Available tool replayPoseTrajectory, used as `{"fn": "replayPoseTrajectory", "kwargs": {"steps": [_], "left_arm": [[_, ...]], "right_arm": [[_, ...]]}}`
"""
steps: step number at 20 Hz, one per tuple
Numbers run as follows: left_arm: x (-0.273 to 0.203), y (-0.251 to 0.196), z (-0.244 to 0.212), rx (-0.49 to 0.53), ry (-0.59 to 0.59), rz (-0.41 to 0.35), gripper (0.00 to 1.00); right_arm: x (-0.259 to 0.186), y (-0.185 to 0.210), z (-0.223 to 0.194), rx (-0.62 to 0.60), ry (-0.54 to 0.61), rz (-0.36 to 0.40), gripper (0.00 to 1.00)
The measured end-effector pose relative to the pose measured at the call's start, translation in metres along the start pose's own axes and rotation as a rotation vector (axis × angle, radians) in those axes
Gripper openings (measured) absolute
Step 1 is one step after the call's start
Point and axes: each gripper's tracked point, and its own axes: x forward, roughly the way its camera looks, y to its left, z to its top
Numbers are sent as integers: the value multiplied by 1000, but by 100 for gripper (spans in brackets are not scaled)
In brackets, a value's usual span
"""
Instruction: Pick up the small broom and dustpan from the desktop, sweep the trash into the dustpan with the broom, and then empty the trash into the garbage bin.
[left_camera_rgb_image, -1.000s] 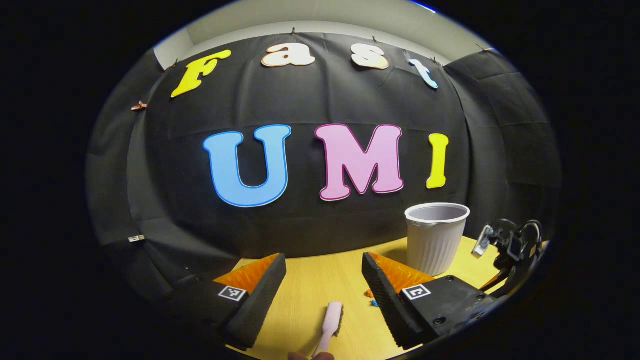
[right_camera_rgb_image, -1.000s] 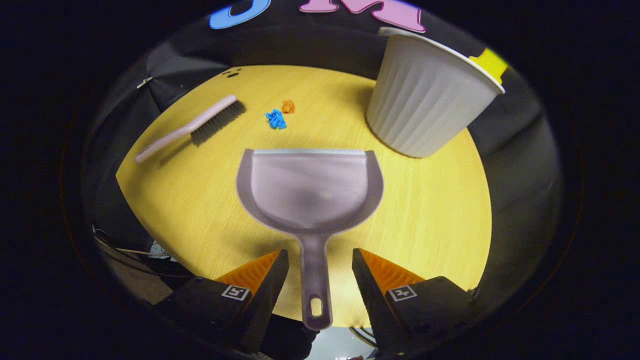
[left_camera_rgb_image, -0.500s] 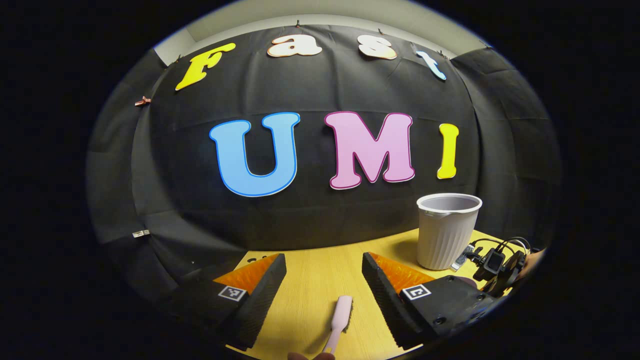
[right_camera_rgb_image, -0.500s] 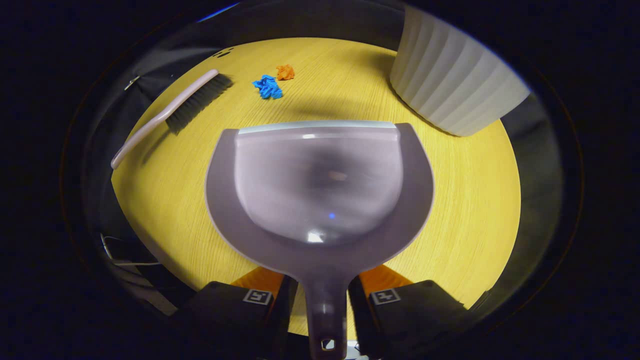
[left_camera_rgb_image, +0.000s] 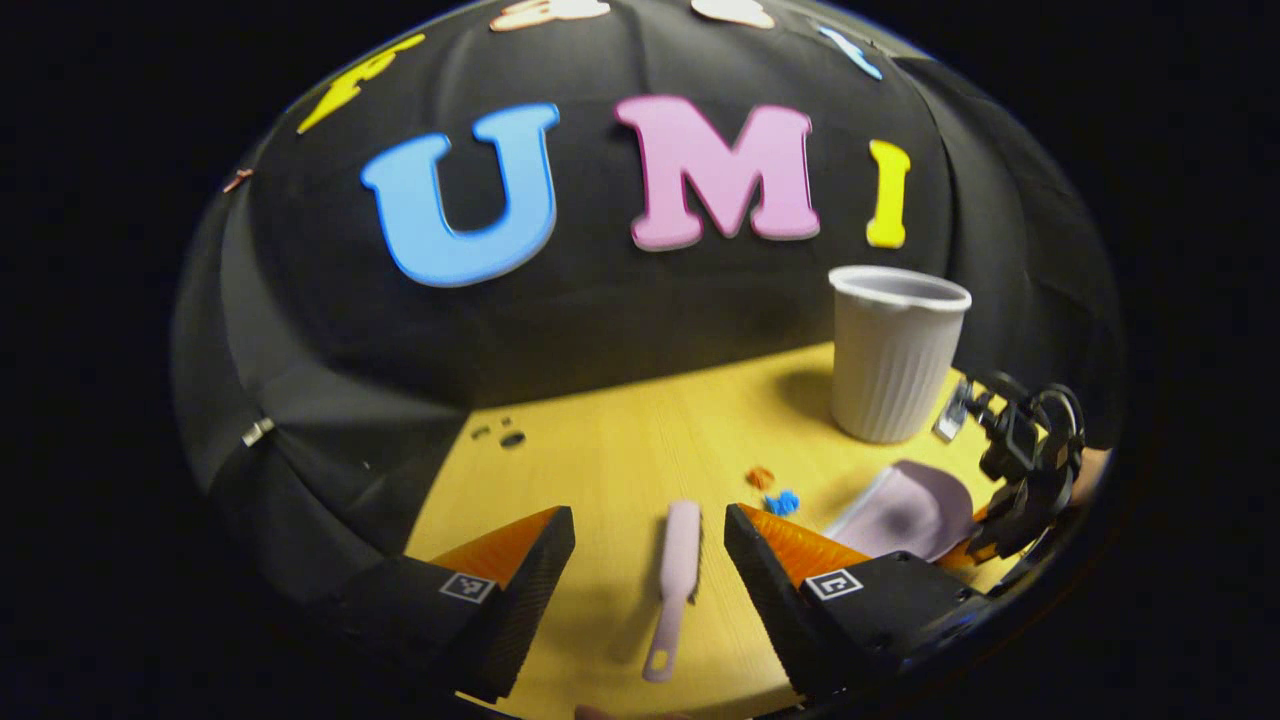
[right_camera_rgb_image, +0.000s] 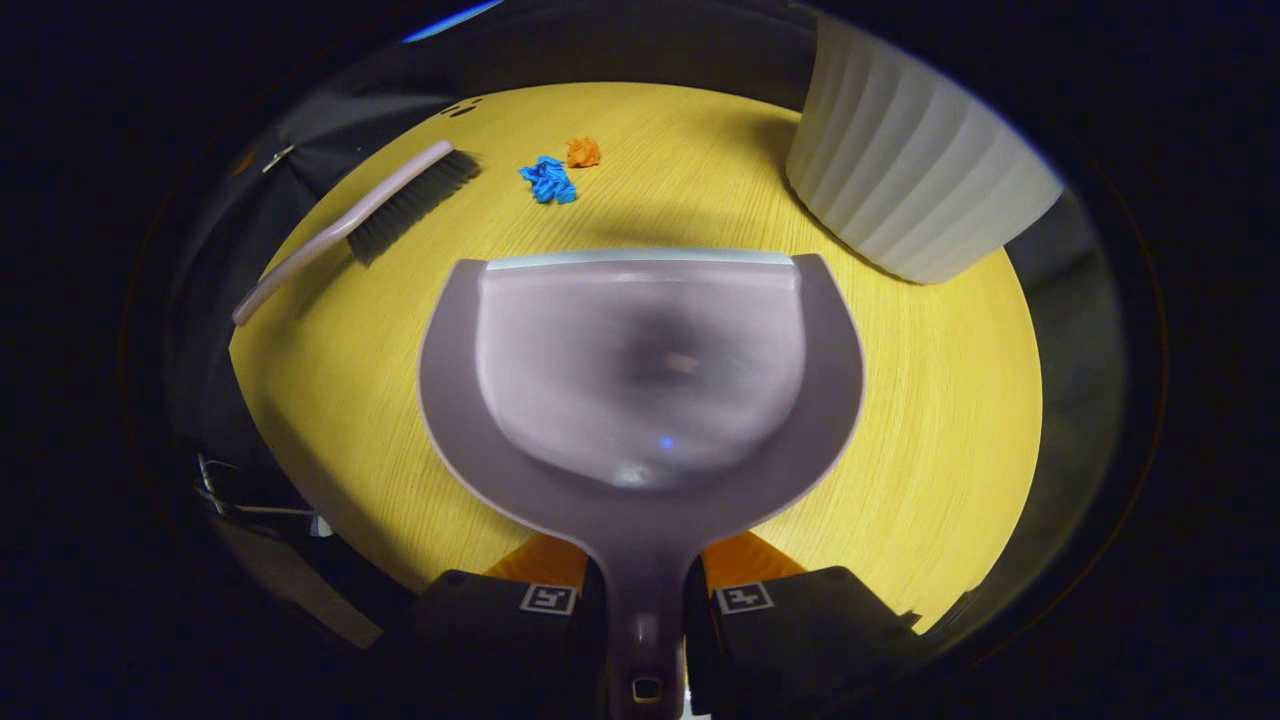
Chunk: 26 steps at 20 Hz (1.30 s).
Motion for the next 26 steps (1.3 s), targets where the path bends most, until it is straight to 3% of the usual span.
{"fn": "replayPoseTrajectory", "kwargs": {"steps": [1, 5, 8, 11, 13, 14, 17, 18, 19, 23, 26], "left_arm": [[16, -7, -17, 10, 73, -24, 96], [51, -27, -75, 45, 339, -98, 88], [72, -29, -96, 34, 408, -101, 85], [99, -26, -115, 13, 472, -83, 72], [113, -25, -122, -6, 493, -72, 72], [117, -26, -123, -1, 491, -71, 62], [127, -29, -122, 1, 457, -95, 46], [129, -30, -123, -3, 452, -103, 46], [127, -28, -120, -2, 454, -113, 31], [143, -21, -90, 101, 409, -95, 27], [172, -30, -57, 172, 351, -105, 27]], "right_arm": [[-7, 1, -1, -37, -16, 5, 31], [-32, 1, -11, -63, -45, 47, 36], [-45, -5, -15, -53, -67, 55, 36], [-53, -12, -14, -15, -82, 47, 40], [-56, -19, -13, -5, -90, 36, 36], [-56, -22, -15, -5, -89, 27, 36], [-54, -26, -16, -13, -82, 18, 36], [-55, -25, -16, -19, -81, 22, 36], [-55, -24, -16, -34, -79, 28, 36], [-56, -23, -24, -120, 0, 44, 31], [-58, -22, -29, -151, 74, 59, 36]]}}
